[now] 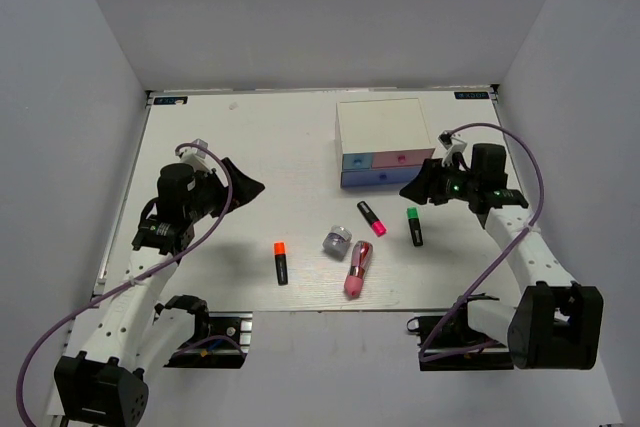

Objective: Sort the stationery into containers
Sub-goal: Open the drawer in the storage box.

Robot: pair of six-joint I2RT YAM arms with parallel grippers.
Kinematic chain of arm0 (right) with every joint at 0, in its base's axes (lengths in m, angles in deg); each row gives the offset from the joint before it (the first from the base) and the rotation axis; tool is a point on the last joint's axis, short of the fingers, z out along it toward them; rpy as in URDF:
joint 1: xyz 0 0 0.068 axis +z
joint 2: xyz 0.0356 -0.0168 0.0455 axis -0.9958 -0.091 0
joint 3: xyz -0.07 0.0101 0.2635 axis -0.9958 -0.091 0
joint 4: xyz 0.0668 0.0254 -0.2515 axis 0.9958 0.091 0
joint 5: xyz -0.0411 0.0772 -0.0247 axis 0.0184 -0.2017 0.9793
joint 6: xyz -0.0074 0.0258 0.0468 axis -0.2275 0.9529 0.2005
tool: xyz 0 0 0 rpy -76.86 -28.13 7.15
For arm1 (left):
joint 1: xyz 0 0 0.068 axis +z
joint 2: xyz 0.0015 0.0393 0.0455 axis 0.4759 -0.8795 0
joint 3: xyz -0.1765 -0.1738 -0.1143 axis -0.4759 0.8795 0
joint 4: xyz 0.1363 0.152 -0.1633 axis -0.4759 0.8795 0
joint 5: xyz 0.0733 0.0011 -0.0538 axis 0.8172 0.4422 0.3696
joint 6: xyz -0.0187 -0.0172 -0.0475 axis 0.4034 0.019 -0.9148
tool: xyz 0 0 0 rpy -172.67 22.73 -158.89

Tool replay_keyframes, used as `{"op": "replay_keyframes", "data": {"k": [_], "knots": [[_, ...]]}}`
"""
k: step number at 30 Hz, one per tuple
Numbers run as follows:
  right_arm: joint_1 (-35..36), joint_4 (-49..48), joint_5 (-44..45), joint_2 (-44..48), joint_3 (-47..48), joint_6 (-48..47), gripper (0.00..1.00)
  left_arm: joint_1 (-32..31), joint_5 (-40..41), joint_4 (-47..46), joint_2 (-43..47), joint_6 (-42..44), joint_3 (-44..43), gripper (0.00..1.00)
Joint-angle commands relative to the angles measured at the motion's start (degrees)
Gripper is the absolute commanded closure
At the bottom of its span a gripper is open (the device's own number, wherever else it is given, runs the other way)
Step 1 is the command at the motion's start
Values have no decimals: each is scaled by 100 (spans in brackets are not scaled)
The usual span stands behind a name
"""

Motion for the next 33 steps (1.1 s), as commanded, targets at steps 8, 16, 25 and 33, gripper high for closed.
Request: {"op": "replay_keyframes", "data": {"k": [8, 16, 25, 33], "knots": [[211, -1943, 484, -397, -200, 2050, 50, -22, -134, -229, -13, -166, -16, 4], [255, -2418, 863, -916, -156, 2384, 50, -22, -134, -282, -13, -219, 37, 4], [246, -2971, 1135, -1294, -182, 2639, 50, -22, -134, -282, -13, -219, 37, 4], [255, -3306, 1311, -1497, -191, 2797, 55, -22, -134, -395, -13, -271, 90, 4]]}}
